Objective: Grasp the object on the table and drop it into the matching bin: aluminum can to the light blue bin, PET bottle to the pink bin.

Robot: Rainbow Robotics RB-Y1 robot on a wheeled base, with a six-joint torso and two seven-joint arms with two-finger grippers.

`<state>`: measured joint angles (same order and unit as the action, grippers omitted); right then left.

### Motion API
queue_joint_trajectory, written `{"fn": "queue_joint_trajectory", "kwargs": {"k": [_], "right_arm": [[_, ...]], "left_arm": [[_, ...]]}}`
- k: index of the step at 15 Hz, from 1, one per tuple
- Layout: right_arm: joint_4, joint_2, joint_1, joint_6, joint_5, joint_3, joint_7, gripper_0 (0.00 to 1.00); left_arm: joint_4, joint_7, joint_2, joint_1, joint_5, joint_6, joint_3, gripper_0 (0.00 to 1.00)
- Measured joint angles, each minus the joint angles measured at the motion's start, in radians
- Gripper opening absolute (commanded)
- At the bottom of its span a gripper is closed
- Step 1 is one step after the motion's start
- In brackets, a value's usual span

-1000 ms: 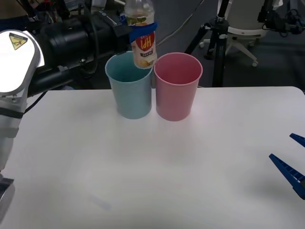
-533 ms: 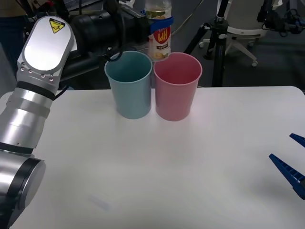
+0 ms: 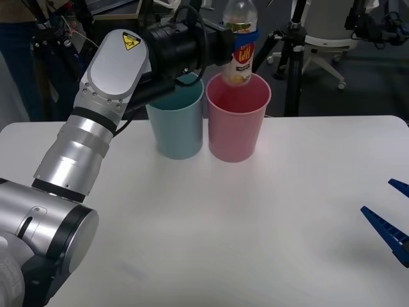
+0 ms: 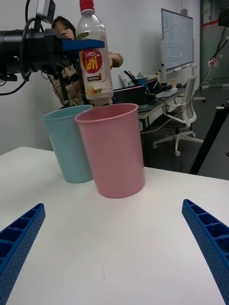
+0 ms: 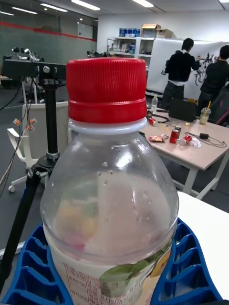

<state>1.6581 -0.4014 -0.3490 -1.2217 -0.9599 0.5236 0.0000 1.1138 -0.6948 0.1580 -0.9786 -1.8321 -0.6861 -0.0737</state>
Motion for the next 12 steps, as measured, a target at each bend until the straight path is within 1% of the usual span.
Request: {"fn": "queue_joint_trajectory", "kwargs": {"k": [2, 8, 9, 10, 11, 12], "right_arm": [[0.000, 0.000, 0.000, 0.000, 0.000, 0.000, 0.000, 1.00], [0.000, 0.000, 0.000, 0.000, 0.000, 0.000, 0.000, 1.00], [0.000, 0.000, 0.000, 0.000, 0.000, 0.000, 0.000, 1.00], [0.000, 0.000, 0.000, 0.000, 0.000, 0.000, 0.000, 1.00], [0.000, 0.000, 0.000, 0.000, 0.000, 0.000, 0.000, 1.00], [0.000, 0.000, 0.000, 0.000, 0.000, 0.000, 0.000, 1.00]], "left_arm": [[-0.007, -0.007, -0.020, 0.000, -0.023, 0.009, 0.000, 0.00], [-0.027, -0.013, -0.029, 0.000, -0.015, 0.030, -0.037, 0.00], [-0.027, -0.015, -0.029, 0.000, -0.014, 0.030, -0.038, 0.17], [-0.027, -0.017, -0.029, 0.000, -0.013, 0.035, -0.039, 0.51], [-0.027, -0.015, -0.029, 0.000, -0.012, 0.043, -0.039, 0.94], [-0.027, -0.011, -0.029, 0.000, -0.012, 0.051, -0.039, 1.00]]}}
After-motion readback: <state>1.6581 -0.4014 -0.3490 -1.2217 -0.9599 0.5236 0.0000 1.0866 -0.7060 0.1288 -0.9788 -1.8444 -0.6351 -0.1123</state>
